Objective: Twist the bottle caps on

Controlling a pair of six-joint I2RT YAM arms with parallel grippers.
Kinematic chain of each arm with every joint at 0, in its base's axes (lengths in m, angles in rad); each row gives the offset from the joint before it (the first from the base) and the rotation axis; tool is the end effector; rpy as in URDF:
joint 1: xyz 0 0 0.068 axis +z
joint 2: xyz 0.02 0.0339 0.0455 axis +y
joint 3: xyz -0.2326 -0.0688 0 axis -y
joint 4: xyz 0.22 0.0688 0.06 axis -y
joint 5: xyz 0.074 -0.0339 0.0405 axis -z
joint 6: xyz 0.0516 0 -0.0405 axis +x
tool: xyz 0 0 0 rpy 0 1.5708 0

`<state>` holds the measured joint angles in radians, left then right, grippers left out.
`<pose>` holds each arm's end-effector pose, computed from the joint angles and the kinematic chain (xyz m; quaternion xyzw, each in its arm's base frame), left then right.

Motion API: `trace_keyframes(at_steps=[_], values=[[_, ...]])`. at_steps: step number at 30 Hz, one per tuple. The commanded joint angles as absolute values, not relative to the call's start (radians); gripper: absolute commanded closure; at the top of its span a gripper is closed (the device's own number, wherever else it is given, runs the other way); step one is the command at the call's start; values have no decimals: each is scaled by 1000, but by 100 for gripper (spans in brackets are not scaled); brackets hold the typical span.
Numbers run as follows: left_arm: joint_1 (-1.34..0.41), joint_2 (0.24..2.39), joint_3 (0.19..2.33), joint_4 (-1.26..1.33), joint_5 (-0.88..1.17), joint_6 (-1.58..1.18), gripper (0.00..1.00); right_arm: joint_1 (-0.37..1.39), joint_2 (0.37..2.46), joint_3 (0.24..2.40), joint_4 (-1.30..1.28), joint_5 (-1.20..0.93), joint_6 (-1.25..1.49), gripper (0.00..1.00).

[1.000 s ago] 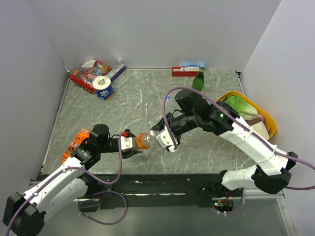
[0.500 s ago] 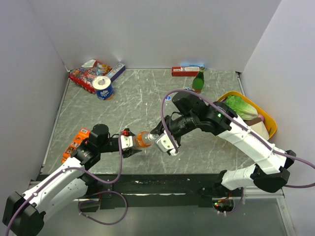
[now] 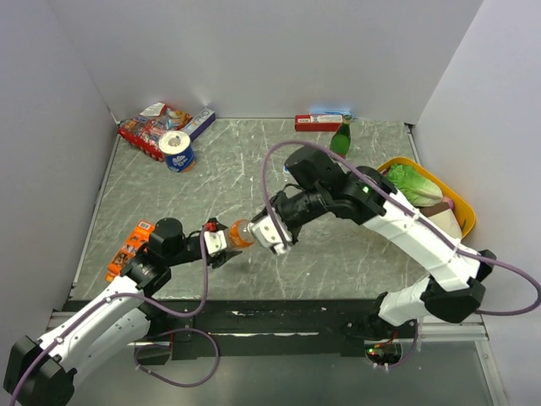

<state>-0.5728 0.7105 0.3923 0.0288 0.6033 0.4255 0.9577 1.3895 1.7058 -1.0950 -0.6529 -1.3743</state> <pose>0.1380 -0.1238 0.2201 0.5223 0.5871 -0.2795 0.5517 0.1184 0.2228 0.3870 -0.8520 0.2304 0.2139 0.4187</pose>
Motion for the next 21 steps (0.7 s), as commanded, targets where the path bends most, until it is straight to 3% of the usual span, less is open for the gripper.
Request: trace_keyframes(at_steps=[1, 12, 21], values=[[-578, 635, 348, 316, 444, 308, 99, 965, 1514, 1831, -1199, -632, -1168, 76], [-589, 678, 290, 506, 126, 65, 99, 920, 1738, 2132, -1238, -589, -691, 80], [-604, 752, 288, 555, 20, 8, 99, 922, 1908, 2365, -1359, -535, -451, 81]])
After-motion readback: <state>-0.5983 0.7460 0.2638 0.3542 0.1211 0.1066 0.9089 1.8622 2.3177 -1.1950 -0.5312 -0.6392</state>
